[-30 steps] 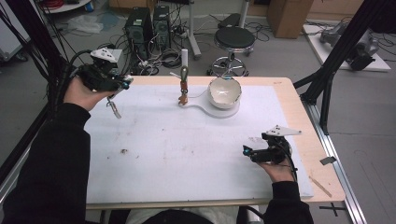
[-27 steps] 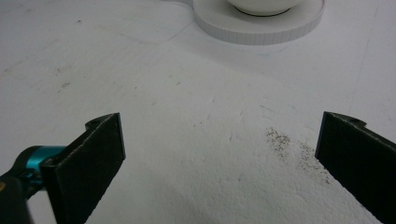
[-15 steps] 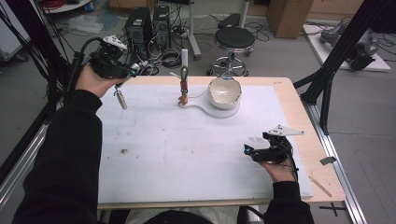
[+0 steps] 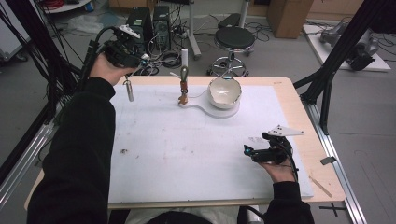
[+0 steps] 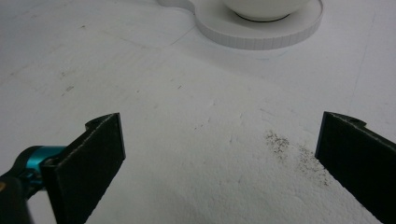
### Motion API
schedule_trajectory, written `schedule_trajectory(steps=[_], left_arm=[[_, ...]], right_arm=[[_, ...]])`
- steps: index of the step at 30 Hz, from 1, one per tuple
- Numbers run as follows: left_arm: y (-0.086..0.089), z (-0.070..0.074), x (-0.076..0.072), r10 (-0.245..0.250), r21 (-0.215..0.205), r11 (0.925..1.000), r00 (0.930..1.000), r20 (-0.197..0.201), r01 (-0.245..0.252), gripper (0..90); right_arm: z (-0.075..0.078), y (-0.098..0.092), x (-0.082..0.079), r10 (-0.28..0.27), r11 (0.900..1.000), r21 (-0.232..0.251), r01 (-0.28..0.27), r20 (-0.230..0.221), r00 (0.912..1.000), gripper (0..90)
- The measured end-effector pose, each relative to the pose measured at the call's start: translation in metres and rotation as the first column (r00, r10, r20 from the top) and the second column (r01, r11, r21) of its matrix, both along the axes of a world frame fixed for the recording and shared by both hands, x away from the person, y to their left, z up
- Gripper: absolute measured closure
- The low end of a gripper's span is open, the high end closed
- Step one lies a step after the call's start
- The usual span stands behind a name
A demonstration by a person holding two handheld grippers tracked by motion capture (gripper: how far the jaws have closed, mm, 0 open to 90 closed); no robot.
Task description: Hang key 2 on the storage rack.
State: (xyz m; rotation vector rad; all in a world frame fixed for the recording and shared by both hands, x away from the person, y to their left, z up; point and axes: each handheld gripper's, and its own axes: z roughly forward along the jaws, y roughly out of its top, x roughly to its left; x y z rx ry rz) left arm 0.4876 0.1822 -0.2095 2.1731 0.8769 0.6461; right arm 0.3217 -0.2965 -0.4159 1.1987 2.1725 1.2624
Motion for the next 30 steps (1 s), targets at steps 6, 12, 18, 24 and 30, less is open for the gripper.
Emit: schedule_trajectory(steps=[6,12,18,24,30], left_arm=[[-0.007,0.000,0.012,0.013,-0.019,0.9997,0.9998,0.015,-0.013,74.0],[-0.014,-0.005,0.020,0.023,-0.014,0.9996,0.9993,0.029,-0.023,74.0],[-0.022,-0.009,0.029,0.061,-0.022,0.9979,0.9980,0.012,-0.061,74.0],[-0.029,-0.010,0.034,0.077,-0.062,0.9952,0.9967,0.026,-0.076,74.0],[-0.034,-0.017,0.043,0.091,-0.083,0.9926,0.9955,0.029,-0.088,74.0]], right_arm=[[0.000,-0.001,0.001,0.001,1.000,0.002,-0.001,-0.001,1.0000,0.6],[-0.002,-0.003,0.001,-0.009,1.000,0.003,0.009,-0.010,0.9999,0.6],[-0.003,-0.003,0.000,-0.007,1.000,-0.001,0.007,-0.010,0.9999,0.6],[-0.002,-0.003,-0.001,-0.007,1.000,-0.001,0.007,-0.007,1.0000,0.6],[-0.003,-0.004,-0.001,-0.004,1.000,-0.002,0.004,-0.012,0.9999,0.6]])
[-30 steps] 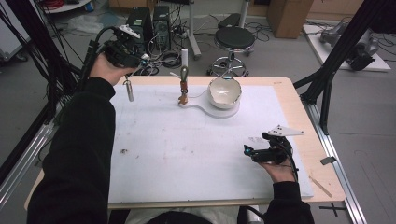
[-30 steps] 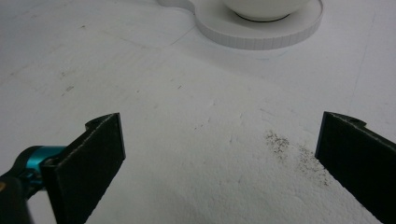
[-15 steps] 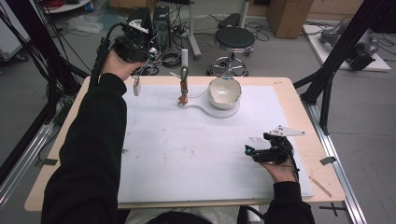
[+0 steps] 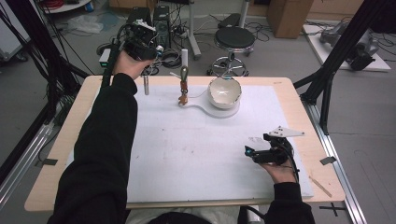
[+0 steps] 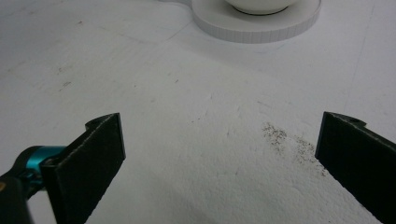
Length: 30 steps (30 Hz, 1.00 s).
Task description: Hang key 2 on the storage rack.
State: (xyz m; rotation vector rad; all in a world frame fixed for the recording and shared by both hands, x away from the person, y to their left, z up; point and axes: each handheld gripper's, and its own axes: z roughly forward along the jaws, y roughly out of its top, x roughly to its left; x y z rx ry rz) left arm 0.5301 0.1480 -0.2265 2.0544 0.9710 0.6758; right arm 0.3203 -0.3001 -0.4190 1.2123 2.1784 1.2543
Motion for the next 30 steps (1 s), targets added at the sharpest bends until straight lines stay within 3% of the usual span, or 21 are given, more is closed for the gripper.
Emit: schedule_trajectory(steps=[11,30], left_arm=[[-0.014,-0.010,0.011,0.063,-0.019,0.9979,0.9961,0.061,-0.062,74.0],[-0.044,-0.027,0.028,0.091,-0.029,0.9957,0.9917,0.091,-0.088,74.0]], right_arm=[[-0.001,0.000,0.001,0.001,1.000,-0.001,-0.001,0.002,1.0000,0.6],[-0.001,-0.004,-0.003,-0.008,1.000,0.000,0.008,0.000,1.0000,0.6]])
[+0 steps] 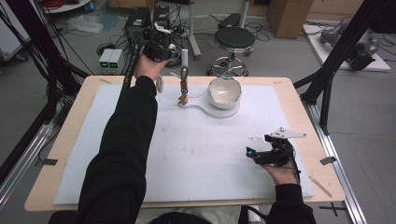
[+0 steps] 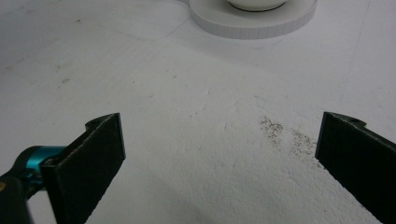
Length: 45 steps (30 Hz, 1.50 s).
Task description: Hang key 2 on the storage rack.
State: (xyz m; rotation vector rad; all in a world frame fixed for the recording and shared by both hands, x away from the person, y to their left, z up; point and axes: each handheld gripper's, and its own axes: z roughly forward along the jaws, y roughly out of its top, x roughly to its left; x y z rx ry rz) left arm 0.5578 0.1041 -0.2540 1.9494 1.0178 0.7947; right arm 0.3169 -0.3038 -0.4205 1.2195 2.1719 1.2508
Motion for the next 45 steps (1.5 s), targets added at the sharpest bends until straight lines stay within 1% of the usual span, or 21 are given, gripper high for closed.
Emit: schedule_trajectory(steps=[2,5,6,9,11,13,14,15,19,22,27,30,31,32,35,37,41,42,43,44,45], left_arm=[[-0.002,-0.001,0.002,0.003,-0.006,1.0000,1.0000,0.009,-0.003,74.0],[-0.004,-0.002,0.003,0.011,-0.010,0.9999,0.9998,0.014,-0.011,74.0],[-0.006,-0.004,0.005,0.010,-0.028,0.9995,0.9999,0.012,-0.010,74.0],[-0.008,-0.005,0.005,0.013,-0.037,0.9992,0.9998,0.018,-0.013,74.0],[-0.011,-0.004,0.005,0.014,-0.063,0.9979,0.9996,0.027,-0.012,74.0],[-0.012,-0.004,0.004,0.013,-0.070,0.9975,0.9996,0.027,-0.011,74.0],[-0.013,-0.003,0.003,0.010,-0.092,0.9957,0.9996,0.027,-0.008,74.0],[-0.014,-0.002,0.002,0.014,-0.100,0.9950,0.9994,0.030,-0.010,74.0],[-0.016,-0.001,0.002,0.019,-0.101,0.9948,0.9990,0.042,-0.014,74.0],[-0.016,-0.002,0.002,0.016,-0.126,0.9920,0.9993,0.034,-0.011,74.0],[-0.019,-0.005,0.001,0.005,-0.140,0.9902,0.9998,0.019,-0.002,74.0],[-0.016,-0.008,-0.002,0.025,-0.193,0.9810,0.9997,0.007,-0.023,74.0],[-0.016,-0.008,-0.002,0.025,-0.193,0.9810,0.9997,0.007,-0.023,73.9],[-0.014,-0.010,-0.003,0.032,-0.212,0.9767,0.9995,-0.001,-0.031,73.9],[-0.014,-0.010,-0.004,0.030,-0.208,0.9777,0.9995,0.001,-0.029,73.9],[-0.015,-0.010,-0.005,0.028,-0.218,0.9755,0.9996,0.001,-0.027,74.0],[-0.014,-0.013,-0.007,0.029,-0.224,0.9742,0.9996,-0.004,-0.029,73.9],[-0.012,-0.017,-0.008,0.029,-0.234,0.9717,0.9995,-0.011,-0.031,73.9],[-0.012,-0.017,-0.008,0.029,-0.234,0.9717,0.9995,-0.011,-0.031,73.9],[-0.010,-0.021,-0.009,0.022,-0.248,0.9684,0.9995,-0.023,-0.027,73.9],[-0.010,-0.023,-0.010,0.019,-0.244,0.9694,0.9993,-0.030,-0.026,73.9]], right_arm=[[0.000,0.000,-0.001,-0.004,1.000,0.003,0.004,-0.010,0.9999,0.6],[-0.001,0.001,0.000,-0.003,1.000,-0.004,0.003,-0.009,1.0000,0.6],[-0.001,0.000,-0.001,-0.002,1.000,-0.006,0.002,-0.011,0.9999,0.6],[-0.002,0.001,-0.001,-0.002,1.000,-0.007,0.002,-0.011,0.9999,0.6],[-0.002,-0.001,-0.002,-0.005,1.000,-0.007,0.005,-0.007,1.0000,0.6],[-0.002,-0.001,-0.002,-0.006,1.000,-0.008,0.006,-0.010,0.9999,0.6],[-0.002,-0.001,-0.002,-0.005,1.000,-0.009,0.005,-0.009,1.0000,0.6],[-0.002,-0.001,-0.003,-0.005,1.000,-0.009,0.005,-0.010,0.9999,0.6],[-0.002,0.000,-0.003,-0.006,1.000,-0.011,0.006,-0.014,0.9999,0.6],[-0.003,-0.001,-0.004,-0.006,1.000,-0.010,0.006,-0.014,0.9999,0.6],[-0.003,-0.003,-0.004,-0.010,1.000,-0.010,0.010,-0.016,0.9998,0.6],[-0.004,-0.003,-0.004,-0.013,1.000,-0.011,0.013,-0.018,0.9997,0.6],[-0.004,-0.003,-0.004,-0.013,1.000,-0.011,0.013,-0.018,0.9997,0.6],[-0.004,-0.003,-0.004,-0.012,1.000,-0.012,0.012,-0.016,0.9998,0.6],[-0.004,-0.002,-0.004,-0.011,1.000,-0.016,0.010,-0.015,0.9998,0.6],[-0.004,-0.002,-0.004,-0.008,1.000,-0.014,0.008,-0.016,0.9998,0.6],[-0.004,-0.002,-0.004,-0.011,1.000,-0.016,0.011,-0.016,0.9998,0.6],[-0.004,-0.003,-0.004,-0.011,1.000,-0.015,0.011,-0.016,0.9998,0.6],[-0.004,-0.003,-0.004,-0.011,1.000,-0.015,0.011,-0.015,0.9998,0.6],[-0.004,-0.003,-0.004,-0.011,1.000,-0.014,0.011,-0.017,0.9998,0.6],[-0.004,-0.003,-0.004,-0.012,1.000,-0.015,0.011,-0.017,0.9998,0.6]])
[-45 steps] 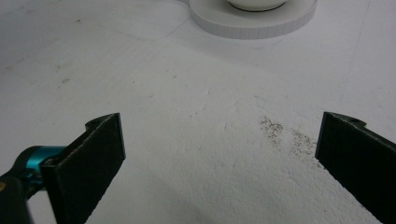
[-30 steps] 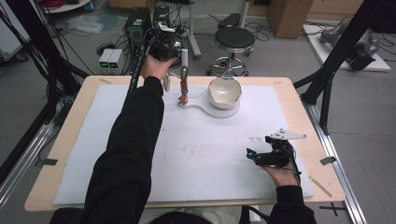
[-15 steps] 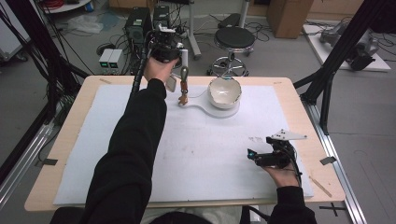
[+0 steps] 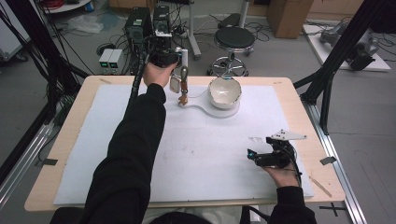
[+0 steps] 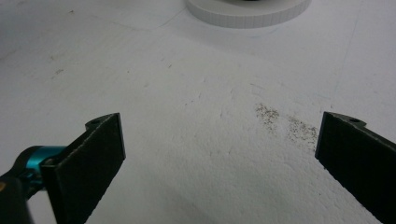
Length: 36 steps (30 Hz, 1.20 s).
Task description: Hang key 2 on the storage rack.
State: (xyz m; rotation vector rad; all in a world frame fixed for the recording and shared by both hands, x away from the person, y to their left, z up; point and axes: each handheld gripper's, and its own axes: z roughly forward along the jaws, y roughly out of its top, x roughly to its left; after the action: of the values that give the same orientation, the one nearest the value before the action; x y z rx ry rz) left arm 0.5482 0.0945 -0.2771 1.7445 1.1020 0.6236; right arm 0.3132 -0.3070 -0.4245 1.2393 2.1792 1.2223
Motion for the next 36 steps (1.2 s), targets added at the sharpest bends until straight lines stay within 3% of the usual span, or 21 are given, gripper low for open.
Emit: schedule_trajectory(steps=[7,12,13,18,21,22,24,27,33,36], left_arm=[[0.002,-0.003,-0.003,-0.018,-0.001,0.9998,0.9998,-0.013,0.018,73.9],[0.008,-0.006,-0.005,-0.037,-0.028,0.9989,0.9993,-0.011,0.037,73.2],[0.012,-0.006,-0.006,-0.056,-0.052,0.9971,0.9982,-0.022,0.055,72.7],[0.014,-0.003,-0.010,-0.059,-0.031,0.9979,0.9979,-0.026,0.058,58.5],[0.016,-0.001,-0.010,-0.061,-0.027,0.9978,0.9978,-0.026,0.060,55.9],[0.016,-0.001,-0.010,-0.057,-0.023,0.9981,0.9980,-0.028,0.056,49.4],[0.019,-0.002,-0.010,-0.065,0.005,0.9978,0.9967,-0.049,0.065,46.8],[0.022,-0.004,-0.011,-0.064,0.032,0.9973,0.9971,-0.042,0.065,36.1],[0.028,-0.005,-0.016,-0.100,0.029,0.9944,0.9936,-0.052,0.101,30.4],[0.033,-0.006,-0.022,-0.119,0.047,0.9915,0.9915,-0.054,0.121,27.2]], right_arm=[[0.000,0.001,0.000,0.001,1.000,-0.003,-0.001,0.002,1.0000,0.6],[0.000,0.002,0.000,0.002,1.000,-0.006,-0.002,-0.003,1.0000,0.6],[0.000,0.003,0.000,0.005,1.000,-0.010,-0.005,-0.003,1.0000,0.6],[0.001,0.003,-0.001,0.002,1.000,-0.007,-0.002,-0.001,1.0000,0.6],[0.001,0.003,-0.001,0.002,1.000,-0.005,-0.002,-0.001,1.0000,0.6],[0.001,0.003,-0.001,0.002,1.000,-0.006,-0.002,0.000,1.0000,0.6],[0.001,0.003,-0.001,0.003,1.000,-0.005,-0.003,-0.001,1.0000,0.6],[0.001,0.002,-0.001,0.001,1.000,-0.003,-0.001,0.001,1.0000,0.6],[0.001,0.002,-0.001,-0.003,1.000,-0.004,0.003,0.002,1.0000,0.6],[0.001,0.002,-0.001,-0.006,1.000,-0.006,0.006,0.003,1.0000,0.6]])
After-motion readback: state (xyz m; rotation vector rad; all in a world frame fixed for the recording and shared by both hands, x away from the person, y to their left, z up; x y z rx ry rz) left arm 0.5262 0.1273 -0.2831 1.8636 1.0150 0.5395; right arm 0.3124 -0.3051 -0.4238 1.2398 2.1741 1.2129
